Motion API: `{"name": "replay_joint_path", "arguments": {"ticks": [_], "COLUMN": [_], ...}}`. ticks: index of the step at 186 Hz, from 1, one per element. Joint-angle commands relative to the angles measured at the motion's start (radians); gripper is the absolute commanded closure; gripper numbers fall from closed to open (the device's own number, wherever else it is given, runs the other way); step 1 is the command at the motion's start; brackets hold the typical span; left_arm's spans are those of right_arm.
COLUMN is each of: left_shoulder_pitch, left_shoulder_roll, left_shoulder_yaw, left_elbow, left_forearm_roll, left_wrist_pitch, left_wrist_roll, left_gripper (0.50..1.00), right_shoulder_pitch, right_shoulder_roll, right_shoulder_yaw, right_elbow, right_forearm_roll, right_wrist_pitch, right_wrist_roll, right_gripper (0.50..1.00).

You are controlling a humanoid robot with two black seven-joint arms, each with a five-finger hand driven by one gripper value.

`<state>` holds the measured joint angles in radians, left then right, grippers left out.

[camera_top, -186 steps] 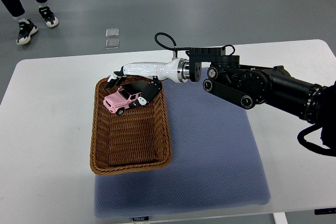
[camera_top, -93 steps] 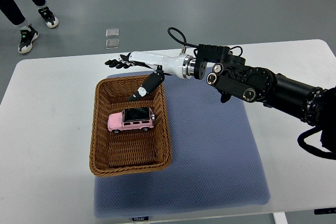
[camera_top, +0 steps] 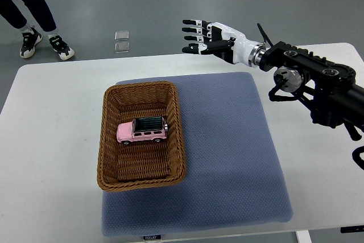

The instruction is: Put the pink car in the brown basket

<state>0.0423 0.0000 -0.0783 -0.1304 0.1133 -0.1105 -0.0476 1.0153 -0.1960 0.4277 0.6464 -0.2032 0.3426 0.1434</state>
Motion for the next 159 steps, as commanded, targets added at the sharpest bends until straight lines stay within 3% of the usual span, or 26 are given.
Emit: {"name": "replay_joint_path", "arguments": {"ticks": [1,42,64,159], "left_shoulder_pitch": [-0.001,-0.001,0.001,0.001], "left_shoulder_roll": [0.0,0.0,0.0,0.0], "left_shoulder_yaw": [0.0,0.0,0.0,0.0], "left_elbow": [0.0,0.0,0.0,0.0], "left_forearm_roll": [0.0,0.0,0.0,-0.001], "left_wrist_pitch": [0.0,0.0,0.0,0.0], "left_wrist_roll": [0.0,0.0,0.0,0.0], "left_gripper": [0.5,0.5,0.5,0.5], "right_shoulder_pitch": [-0.038,-0.083,-0.096,-0.118], "right_shoulder_roll": [-0.017,-0.016,-0.01,-0.008], "right_shoulder_yaw": [0.029,0.026,0.028,0.028], "right_elbow": [-0.011,-0.068,-0.07,-0.088], "right_forearm_roll": [0.113,0.294,0.349,0.334], "right_wrist_pitch": [0.004,0.003,0.003,0.003], "right_wrist_roll": [-0.039,-0.048,-0.097,-0.084], "right_gripper": [0.587,0.587,0.587,0.585]}}
